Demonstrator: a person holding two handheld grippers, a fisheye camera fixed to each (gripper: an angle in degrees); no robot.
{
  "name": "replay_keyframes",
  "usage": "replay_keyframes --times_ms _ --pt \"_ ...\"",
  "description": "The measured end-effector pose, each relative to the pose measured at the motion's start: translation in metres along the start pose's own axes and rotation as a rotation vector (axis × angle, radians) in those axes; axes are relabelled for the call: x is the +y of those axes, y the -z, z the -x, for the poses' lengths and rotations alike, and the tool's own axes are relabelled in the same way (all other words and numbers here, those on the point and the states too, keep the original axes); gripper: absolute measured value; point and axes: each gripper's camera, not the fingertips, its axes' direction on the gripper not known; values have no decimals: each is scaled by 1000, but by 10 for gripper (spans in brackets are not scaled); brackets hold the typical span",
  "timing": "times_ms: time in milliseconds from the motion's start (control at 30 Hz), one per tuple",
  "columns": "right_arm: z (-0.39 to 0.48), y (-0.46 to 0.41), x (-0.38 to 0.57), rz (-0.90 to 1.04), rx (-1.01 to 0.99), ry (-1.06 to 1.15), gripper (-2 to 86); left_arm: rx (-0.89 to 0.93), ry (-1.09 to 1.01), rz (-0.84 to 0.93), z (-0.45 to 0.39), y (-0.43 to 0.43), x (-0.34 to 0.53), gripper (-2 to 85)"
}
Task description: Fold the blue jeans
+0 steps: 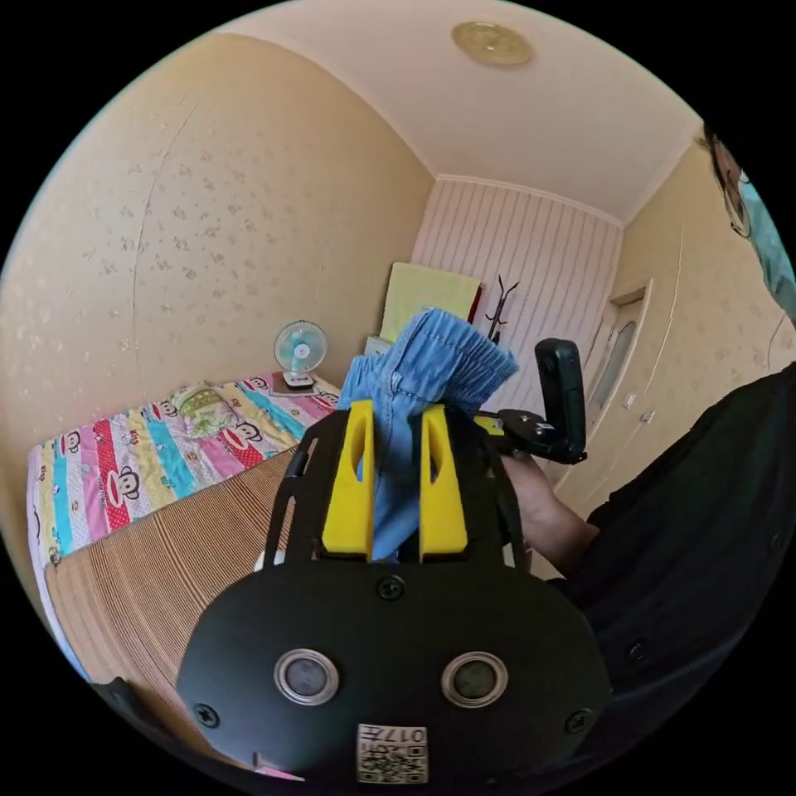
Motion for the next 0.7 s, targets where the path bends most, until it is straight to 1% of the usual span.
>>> replay_keyframes --times_ms 33,100,133,167,200,233,267,300,367,400,433,467,500,567,633,700 --pt "0 0 9 -19 -60 20 42 34 2 -24 5 7 -1 62" --pt "-1 5 24 -55 -158 79 56 217 29 -85 30 31 -12 54" --pt "0 11 35 -88 -230 143 60 262 31 -100 37 36 -15 53" --pt "2 19 48 -119 -284 202 60 348 21 -127 48 48 -22 52" --pt "3 23 54 -131 -305 232 57 423 13 -159 59 59 -30 51" --pt "4 31 67 -156 -332 287 53 460 10 -176 64 64 -34 51" --pt "5 38 78 -182 -325 308 51 533 7 -213 74 75 -42 51" --pt "4 41 83 -195 -313 304 52 601 -6 -244 82 84 -50 50" --pt "-5 51 96 -255 -281 252 68 672 -32 -274 90 95 -64 50" --pt "-8 53 99 -275 -282 235 75 692 -32 -286 94 100 -73 49" --pt "-14 55 103 -314 -311 214 111 696 -28 -290 95 102 -78 49" --pt "-17 53 105 -334 -382 231 141 701 -25 -296 97 104 -86 49" --pt "-17 50 104 -331 -427 245 152 703 -23 -291 98 103 -94 49" --pt "-7 35 98 -316 -581 331 175 705 -20 -267 98 99 -106 49" --pt "3 24 94 -347 -561 349 167 710 -36 -235 98 95 -116 49" --pt "3 11 86 -377 -502 298 121 722 -53 -176 103 91 -130 49"
